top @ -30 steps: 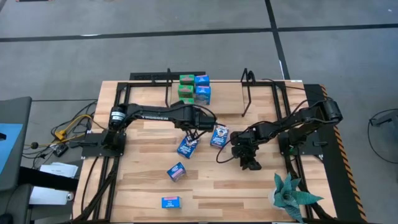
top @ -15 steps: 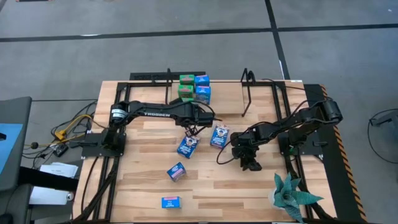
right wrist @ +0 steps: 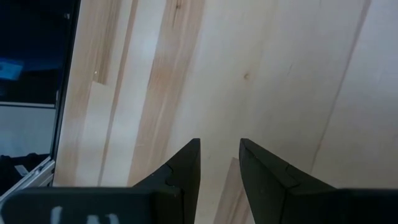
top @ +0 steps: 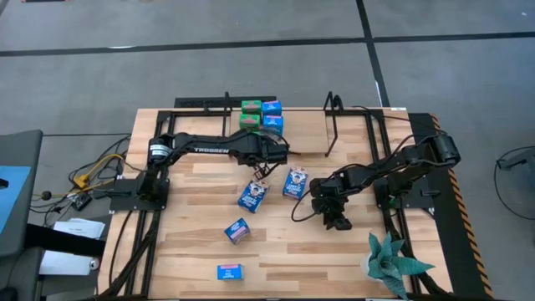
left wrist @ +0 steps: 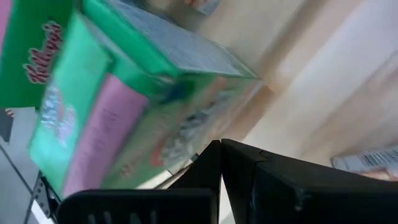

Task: Stack cereal on shelf
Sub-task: Adjust the green cereal boxes on the shelf

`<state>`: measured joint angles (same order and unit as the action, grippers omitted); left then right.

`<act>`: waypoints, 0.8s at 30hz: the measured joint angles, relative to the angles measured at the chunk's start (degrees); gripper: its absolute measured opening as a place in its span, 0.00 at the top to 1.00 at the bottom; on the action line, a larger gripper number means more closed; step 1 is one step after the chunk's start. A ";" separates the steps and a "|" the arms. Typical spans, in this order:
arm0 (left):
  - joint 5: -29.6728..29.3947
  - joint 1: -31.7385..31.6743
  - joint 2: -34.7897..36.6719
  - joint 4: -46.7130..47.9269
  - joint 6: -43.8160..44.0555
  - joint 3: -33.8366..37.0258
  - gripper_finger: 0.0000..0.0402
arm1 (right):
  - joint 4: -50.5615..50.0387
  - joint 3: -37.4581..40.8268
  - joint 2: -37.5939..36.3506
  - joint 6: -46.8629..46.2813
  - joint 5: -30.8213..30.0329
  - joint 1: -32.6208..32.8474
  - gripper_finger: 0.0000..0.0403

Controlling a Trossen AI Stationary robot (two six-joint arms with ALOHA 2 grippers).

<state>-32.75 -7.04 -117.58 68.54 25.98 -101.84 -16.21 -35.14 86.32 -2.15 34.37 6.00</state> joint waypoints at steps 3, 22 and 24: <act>-0.09 -0.61 0.00 -0.69 -0.02 0.00 1.00 | 0.11 0.00 0.00 -0.01 0.00 0.00 0.66; 2.68 -3.30 0.00 -2.58 -0.87 0.00 1.00 | 1.01 0.00 0.00 -0.40 0.02 0.35 0.66; 4.67 -2.79 0.00 -2.21 -0.20 0.00 1.00 | 1.01 0.00 0.00 -0.39 0.02 0.35 0.66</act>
<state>-28.08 -9.83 -117.58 66.33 25.78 -101.84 -15.20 -35.14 86.32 -2.55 34.39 6.35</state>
